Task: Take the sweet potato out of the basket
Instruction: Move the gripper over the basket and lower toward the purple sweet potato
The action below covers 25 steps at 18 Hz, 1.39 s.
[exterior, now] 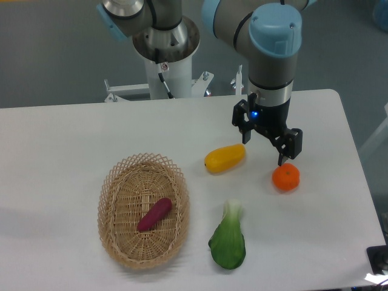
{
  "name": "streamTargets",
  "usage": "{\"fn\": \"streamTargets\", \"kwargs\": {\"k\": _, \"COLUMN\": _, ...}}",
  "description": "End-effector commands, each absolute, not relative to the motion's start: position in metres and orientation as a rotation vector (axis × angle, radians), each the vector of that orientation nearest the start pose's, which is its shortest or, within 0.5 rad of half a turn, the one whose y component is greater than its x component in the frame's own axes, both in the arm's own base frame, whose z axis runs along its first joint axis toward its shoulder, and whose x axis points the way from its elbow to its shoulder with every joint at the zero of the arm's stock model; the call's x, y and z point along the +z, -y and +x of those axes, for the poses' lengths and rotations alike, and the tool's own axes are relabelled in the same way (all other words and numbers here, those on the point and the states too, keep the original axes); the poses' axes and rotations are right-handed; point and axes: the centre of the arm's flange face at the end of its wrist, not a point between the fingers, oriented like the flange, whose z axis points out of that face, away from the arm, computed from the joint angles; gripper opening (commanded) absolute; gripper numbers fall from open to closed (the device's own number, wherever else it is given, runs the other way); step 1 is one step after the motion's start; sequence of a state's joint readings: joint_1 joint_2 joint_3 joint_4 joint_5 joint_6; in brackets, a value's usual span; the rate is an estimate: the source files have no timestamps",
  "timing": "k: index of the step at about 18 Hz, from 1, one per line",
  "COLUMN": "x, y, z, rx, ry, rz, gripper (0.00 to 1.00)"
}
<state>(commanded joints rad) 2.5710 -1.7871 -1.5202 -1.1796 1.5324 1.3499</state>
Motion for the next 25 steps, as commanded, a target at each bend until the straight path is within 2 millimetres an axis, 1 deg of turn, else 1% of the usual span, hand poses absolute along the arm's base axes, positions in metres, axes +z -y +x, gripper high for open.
{"fn": "streamTargets", "kwargs": {"k": 7, "x": 0.444, "y": -0.438, "z": -0.419, "rx": 0.306, "ry": -0.537, "rz": -2.958, "gripper": 1.0}}
{"fn": "streamTargets", "kwargs": {"k": 8, "x": 0.436, "y": -0.44, "z": -0.415, "rx": 0.281, "ry": -0.548, "rz": -2.956, "gripper": 1.0}}
{"fn": "streamTargets", "kwargs": {"k": 9, "x": 0.434, "y": -0.444, "z": -0.409, "rx": 0.278, "ry": -0.529, "rz": -2.954, "gripper": 1.0}}
{"fn": "streamTargets", "kwargs": {"k": 10, "x": 0.436, "y": -0.446, "z": -0.406, "rx": 0.286, "ry": -0.451, "rz": -2.95, "gripper": 1.0}}
{"fn": "streamTargets", "kwargs": {"k": 12, "x": 0.434, "y": -0.462, "z": -0.39, "rx": 0.232, "ry": -0.313, "rz": -2.923, "gripper": 1.0}}
{"fn": "streamTargets", "kwargs": {"k": 14, "x": 0.423, "y": -0.465, "z": -0.382, "rx": 0.184, "ry": -0.153, "rz": -2.933, "gripper": 1.0}}
{"fn": "streamTargets", "kwargs": {"k": 15, "x": 0.42, "y": -0.474, "z": -0.373, "rx": 0.172, "ry": -0.113, "rz": -2.928, "gripper": 1.0}}
{"fn": "streamTargets", "kwargs": {"k": 17, "x": 0.416, "y": -0.498, "z": -0.353, "rx": 0.2, "ry": -0.073, "rz": -2.889, "gripper": 1.0}}
{"fn": "streamTargets", "kwargs": {"k": 19, "x": 0.405, "y": -0.512, "z": -0.341, "rx": 0.195, "ry": 0.015, "rz": -2.87, "gripper": 1.0}}
{"fn": "streamTargets", "kwargs": {"k": 20, "x": 0.393, "y": -0.521, "z": -0.332, "rx": 0.168, "ry": 0.053, "rz": -2.876, "gripper": 1.0}}
{"fn": "streamTargets", "kwargs": {"k": 22, "x": 0.378, "y": -0.533, "z": -0.326, "rx": 0.149, "ry": 0.068, "rz": -2.883, "gripper": 1.0}}
{"fn": "streamTargets", "kwargs": {"k": 24, "x": 0.362, "y": -0.551, "z": -0.31, "rx": 0.129, "ry": 0.012, "rz": -2.893, "gripper": 1.0}}
{"fn": "streamTargets", "kwargs": {"k": 25, "x": 0.354, "y": -0.554, "z": -0.306, "rx": 0.116, "ry": -0.005, "rz": -2.904, "gripper": 1.0}}
